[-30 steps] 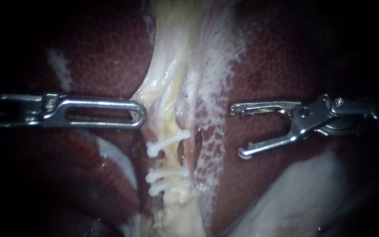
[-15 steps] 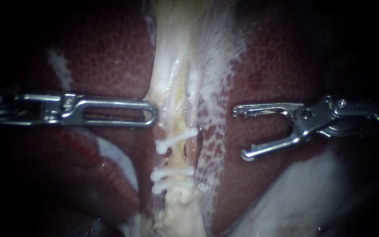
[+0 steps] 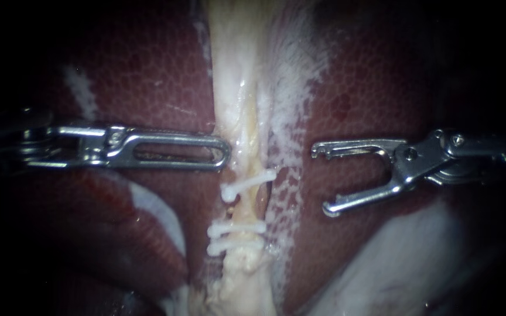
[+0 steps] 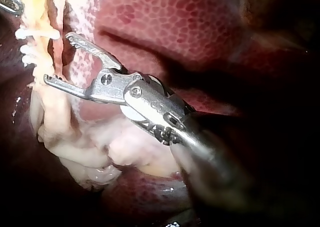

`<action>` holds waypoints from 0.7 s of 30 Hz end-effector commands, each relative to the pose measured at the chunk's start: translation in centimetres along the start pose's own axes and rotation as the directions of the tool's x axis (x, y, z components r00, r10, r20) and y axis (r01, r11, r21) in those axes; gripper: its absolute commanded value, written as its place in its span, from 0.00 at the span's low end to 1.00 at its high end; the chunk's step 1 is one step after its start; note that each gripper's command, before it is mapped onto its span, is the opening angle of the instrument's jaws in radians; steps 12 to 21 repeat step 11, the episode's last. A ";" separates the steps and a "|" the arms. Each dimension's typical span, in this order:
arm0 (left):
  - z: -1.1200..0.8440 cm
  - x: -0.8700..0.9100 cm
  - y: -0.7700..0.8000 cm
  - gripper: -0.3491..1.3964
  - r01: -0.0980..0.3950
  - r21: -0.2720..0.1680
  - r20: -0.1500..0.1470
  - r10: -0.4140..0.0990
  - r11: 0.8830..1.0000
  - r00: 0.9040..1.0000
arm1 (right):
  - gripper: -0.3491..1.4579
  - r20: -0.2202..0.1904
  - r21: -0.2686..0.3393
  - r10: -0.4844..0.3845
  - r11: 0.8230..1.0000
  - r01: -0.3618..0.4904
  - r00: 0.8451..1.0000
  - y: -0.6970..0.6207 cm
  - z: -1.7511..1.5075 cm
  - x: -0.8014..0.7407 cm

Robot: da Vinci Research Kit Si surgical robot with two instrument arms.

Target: Going back third clip left tube

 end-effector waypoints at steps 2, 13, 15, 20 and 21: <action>-0.01 0.00 -0.01 0.00 0.000 0.001 0.000 0.000 1.000 1.000 | 0.52 0.000 0.000 0.000 1.000 0.000 1.000 0.00 0.00 0.00; -0.01 0.00 -0.01 0.00 -0.001 0.001 0.000 0.001 1.000 1.000 | 0.52 0.001 0.000 0.002 1.000 -0.002 1.000 0.01 -0.03 0.01; -0.01 0.00 -0.01 0.00 -0.001 0.001 0.000 0.001 1.000 1.000 | 0.52 0.001 0.000 0.002 1.000 -0.002 1.000 0.01 -0.03 0.01; -0.01 0.00 -0.01 0.00 -0.001 0.001 0.000 0.001 1.000 1.000 | 0.52 0.001 0.000 0.002 1.000 -0.002 1.000 0.01 -0.03 0.01; -0.01 0.00 -0.01 0.00 -0.001 0.001 0.000 0.001 1.000 1.000 | 0.52 0.001 0.000 0.002 1.000 -0.002 1.000 0.01 -0.03 0.01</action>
